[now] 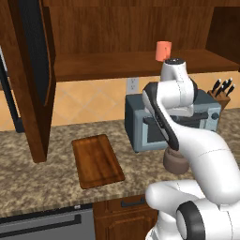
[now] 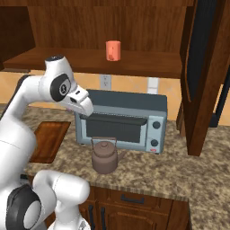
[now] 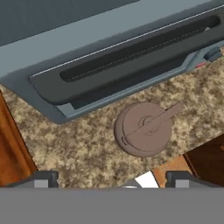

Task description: Pick the kettle from the counter and place it on the tray. Then pick the mug from the cabinet and place it on the tray. Then close the cabinet doors.

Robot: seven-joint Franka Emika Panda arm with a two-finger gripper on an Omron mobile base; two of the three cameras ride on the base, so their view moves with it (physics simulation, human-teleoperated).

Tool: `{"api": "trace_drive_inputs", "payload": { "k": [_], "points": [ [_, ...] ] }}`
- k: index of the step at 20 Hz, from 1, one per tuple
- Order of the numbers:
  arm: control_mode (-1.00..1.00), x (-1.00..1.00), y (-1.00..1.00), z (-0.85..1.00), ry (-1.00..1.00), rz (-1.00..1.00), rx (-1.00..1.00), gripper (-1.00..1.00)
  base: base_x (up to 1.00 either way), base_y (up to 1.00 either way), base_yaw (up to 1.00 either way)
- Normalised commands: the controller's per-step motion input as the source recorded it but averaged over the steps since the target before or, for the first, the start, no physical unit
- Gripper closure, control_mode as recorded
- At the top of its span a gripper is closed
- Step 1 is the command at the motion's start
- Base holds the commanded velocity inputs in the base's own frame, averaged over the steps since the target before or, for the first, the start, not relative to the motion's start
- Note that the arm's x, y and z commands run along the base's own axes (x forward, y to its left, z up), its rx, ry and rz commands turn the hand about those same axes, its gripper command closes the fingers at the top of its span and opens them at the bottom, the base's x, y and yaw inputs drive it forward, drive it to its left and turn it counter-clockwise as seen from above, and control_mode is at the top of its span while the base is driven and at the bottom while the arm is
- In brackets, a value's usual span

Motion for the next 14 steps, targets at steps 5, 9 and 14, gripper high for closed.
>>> {"api": "trace_drive_inputs", "payload": {
  "k": [5, 9, 14],
  "points": [
    [-1.0, -0.06, -0.34, -0.1, 0.0, -0.18, 0.06, -1.0, 0.0, 0.0, 0.0],
    [-1.0, 0.01, -0.01, 0.0, 0.0, -0.01, 0.0, -1.0, 0.0, 0.0, 0.0],
    [-1.0, -0.06, -0.21, -0.25, 0.0, -0.05, 0.02, -1.0, 0.0, 0.0, 0.0]
  ]
}}
